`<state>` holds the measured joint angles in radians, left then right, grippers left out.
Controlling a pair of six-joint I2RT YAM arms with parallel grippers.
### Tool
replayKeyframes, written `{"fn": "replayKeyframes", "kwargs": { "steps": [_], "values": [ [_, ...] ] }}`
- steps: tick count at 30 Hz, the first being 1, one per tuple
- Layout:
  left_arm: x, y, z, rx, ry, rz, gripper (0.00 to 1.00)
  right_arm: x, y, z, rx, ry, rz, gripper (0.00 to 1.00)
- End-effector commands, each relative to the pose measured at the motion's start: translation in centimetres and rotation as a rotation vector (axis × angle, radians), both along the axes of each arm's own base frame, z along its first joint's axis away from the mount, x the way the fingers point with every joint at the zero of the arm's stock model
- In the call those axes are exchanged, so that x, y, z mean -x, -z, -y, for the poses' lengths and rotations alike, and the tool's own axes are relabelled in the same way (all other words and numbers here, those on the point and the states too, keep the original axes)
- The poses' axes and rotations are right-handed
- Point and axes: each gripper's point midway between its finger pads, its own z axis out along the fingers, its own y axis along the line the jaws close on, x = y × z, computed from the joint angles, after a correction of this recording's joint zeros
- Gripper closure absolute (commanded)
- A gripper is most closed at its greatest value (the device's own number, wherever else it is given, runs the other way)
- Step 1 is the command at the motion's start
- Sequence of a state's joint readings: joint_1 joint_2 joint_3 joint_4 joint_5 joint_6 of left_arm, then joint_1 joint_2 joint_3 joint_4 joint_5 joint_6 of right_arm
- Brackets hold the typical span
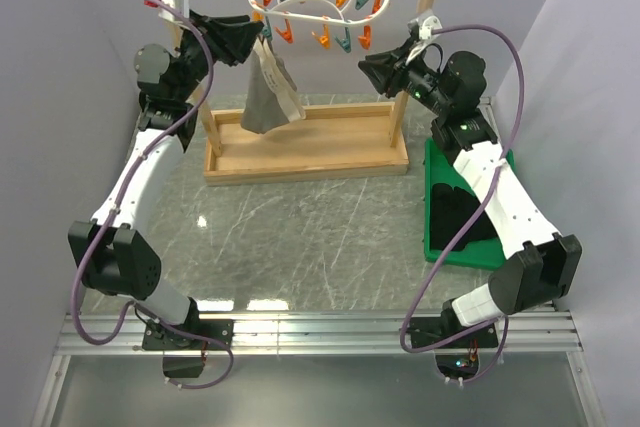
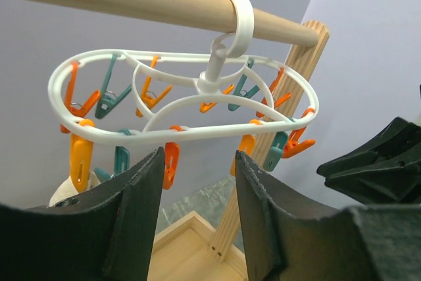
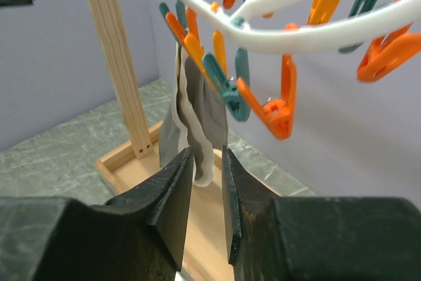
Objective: Clip the underwear to the hanger
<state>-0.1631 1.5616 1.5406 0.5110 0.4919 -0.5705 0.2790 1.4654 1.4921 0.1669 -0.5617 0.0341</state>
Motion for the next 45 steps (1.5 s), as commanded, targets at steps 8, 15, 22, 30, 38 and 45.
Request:
{"fn": "replayKeyframes", "kwargs": {
  "steps": [8, 15, 22, 30, 38, 45],
  "values": [
    [-0.2, 1.5, 0.1, -0.076, -0.065, -0.03, 0.47, 3.3, -0.5, -4.7, 0.026, -0.066, 0.102, 0.68],
    [-3.0, 2.4, 2.1, -0.108, -0.082, -0.023, 0.46, 1.8, -0.5, -8.6, -0.011, -0.046, 0.168, 0.63],
    [-5.2, 3.7, 2.6, -0.115, -0.131, -0.044, 0.46, -1.3, 0.3, -10.5, -0.035, -0.001, 0.177, 0.61],
    [-6.0, 3.2, 2.9, -0.084, -0.119, -0.028, 0.48, -2.8, 1.2, -11.5, -0.03, 0.01, 0.187, 0.59],
    [-5.5, 2.8, 3.4, -0.078, -0.084, -0.021, 0.62, -4.5, 0.9, -12.3, -0.016, 0.043, 0.262, 0.55],
    [-5.3, 2.8, 3.4, -0.089, -0.078, -0.022, 0.73, -5.9, 1.0, -12.8, -0.002, 0.07, 0.321, 0.53]
  ]
}}
